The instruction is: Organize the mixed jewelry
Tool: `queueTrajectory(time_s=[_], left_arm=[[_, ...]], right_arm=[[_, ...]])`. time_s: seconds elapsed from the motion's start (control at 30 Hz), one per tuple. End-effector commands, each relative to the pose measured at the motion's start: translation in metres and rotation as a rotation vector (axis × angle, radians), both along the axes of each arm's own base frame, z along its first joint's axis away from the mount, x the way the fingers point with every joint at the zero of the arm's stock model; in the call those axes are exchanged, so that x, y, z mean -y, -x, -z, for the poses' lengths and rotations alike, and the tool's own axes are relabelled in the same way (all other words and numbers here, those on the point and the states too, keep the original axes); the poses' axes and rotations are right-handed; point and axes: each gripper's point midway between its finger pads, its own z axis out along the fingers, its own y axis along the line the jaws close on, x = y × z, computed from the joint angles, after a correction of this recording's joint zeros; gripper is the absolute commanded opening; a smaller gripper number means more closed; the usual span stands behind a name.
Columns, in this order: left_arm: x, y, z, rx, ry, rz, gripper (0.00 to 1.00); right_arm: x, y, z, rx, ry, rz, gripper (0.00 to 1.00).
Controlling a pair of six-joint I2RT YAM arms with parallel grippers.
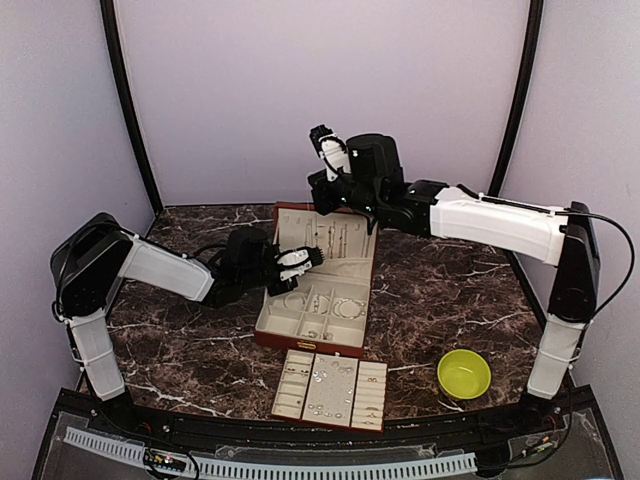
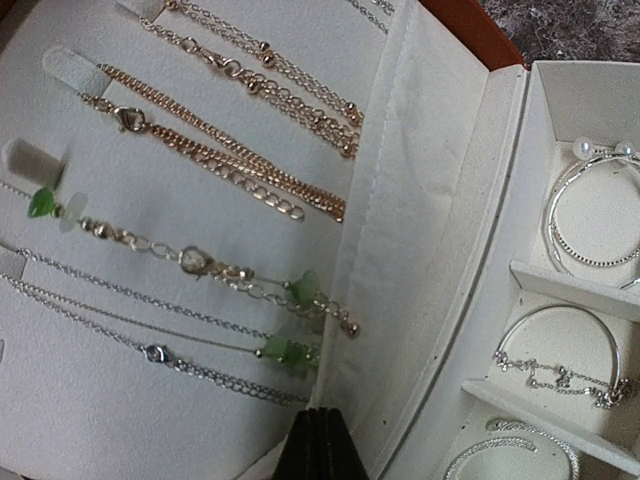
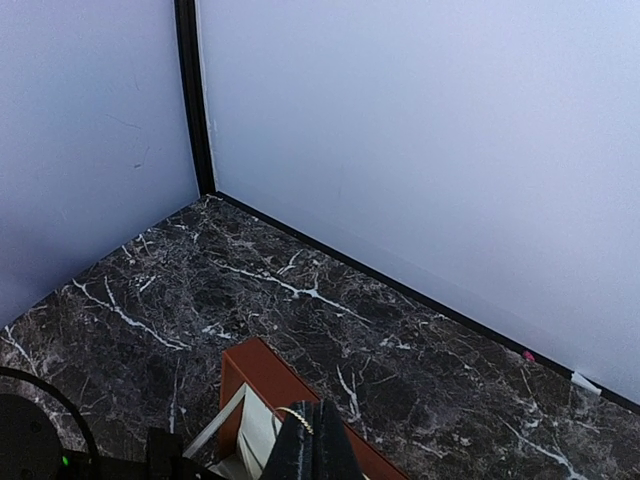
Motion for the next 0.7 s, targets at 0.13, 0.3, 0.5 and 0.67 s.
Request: queueTrajectory(time_s=[0.13,0.3,0.5,0.67], left_arm=[[-0.001,0.016,0.003,-0.036,-0.013,0.026,0.0],[-0.001,0.017,0.005,-0.038,-0.018,0.027,0.0],[-0.001,0.016,0.005,-0.034,-0.021,0.024,0.0],[-0.001,0.016,0.005,-0.032,-0.021,0.024,0.0]], right_arm=[[0.0,-0.01,-0.039,0.074,-0.051,0.029,0.0],[-0.001,-0.013,-0.048,0.092,-0.052,0.031,0.0],[-0.002,-0.016,-0.047,0.098,-0.042,0.039,0.0],[-0.004,-0.017,-0.034,0.083,-0.024,0.041,0.0]])
